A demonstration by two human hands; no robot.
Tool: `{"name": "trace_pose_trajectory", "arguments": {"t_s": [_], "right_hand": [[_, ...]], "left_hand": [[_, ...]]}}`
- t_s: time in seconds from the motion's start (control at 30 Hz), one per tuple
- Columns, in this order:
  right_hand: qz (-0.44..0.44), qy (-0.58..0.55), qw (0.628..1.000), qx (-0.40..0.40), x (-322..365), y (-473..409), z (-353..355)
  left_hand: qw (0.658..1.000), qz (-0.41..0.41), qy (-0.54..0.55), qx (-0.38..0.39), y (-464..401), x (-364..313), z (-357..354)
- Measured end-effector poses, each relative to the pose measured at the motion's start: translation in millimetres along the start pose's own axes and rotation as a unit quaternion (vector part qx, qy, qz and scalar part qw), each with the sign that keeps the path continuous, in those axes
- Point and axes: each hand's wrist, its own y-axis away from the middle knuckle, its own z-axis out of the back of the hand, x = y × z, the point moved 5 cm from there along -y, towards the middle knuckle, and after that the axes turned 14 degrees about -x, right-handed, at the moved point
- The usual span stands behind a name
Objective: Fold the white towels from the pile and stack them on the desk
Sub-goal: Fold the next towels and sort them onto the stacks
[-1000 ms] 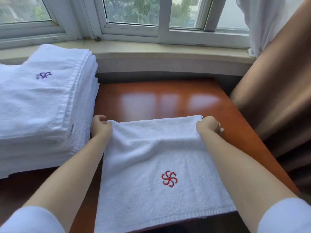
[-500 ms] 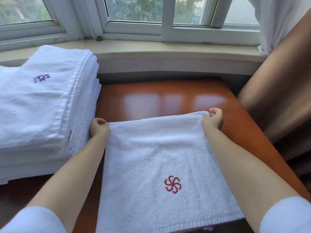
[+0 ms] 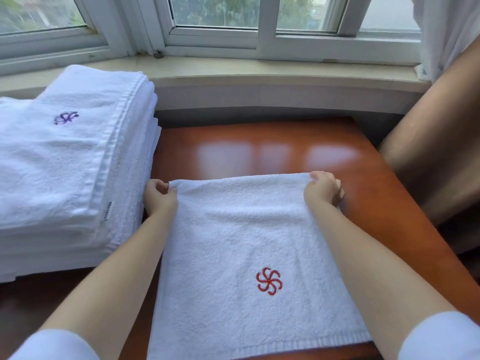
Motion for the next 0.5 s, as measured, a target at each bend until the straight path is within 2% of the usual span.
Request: {"name": "trace_pose_trajectory", "arguments": {"t_s": [0.07,0.13,0.17,0.27,0.37,0.43,0.5], "right_hand": [[0.068,0.062,0.996,-0.008,4,6,-3],[0.153,0.156,0.976,0.003,8,11,-8],[0.168,0.184,0.968,0.011,9,13,-10],[0.156,0.232,0.959,0.038,5,15,-17],[0.159,0.301,0.940,0.021,9,15,-15],[0.214,0.314,0.925,0.006,22,20,-13],[0.259,0.242,0.935,0.017,40,36,-15]], "left_hand": [[0.999,-0.042,0.014,-0.029,0,2,-2],[0.995,-0.085,0.013,-0.056,2,4,-3],[0.992,-0.107,0.016,-0.065,3,5,-2],[0.987,-0.145,0.006,-0.074,3,6,-4],[0.983,-0.173,-0.035,-0.051,8,0,-10],[0.974,-0.200,-0.094,-0.056,16,-5,-13],[0.951,-0.243,-0.171,-0.078,27,-15,-12]]}}
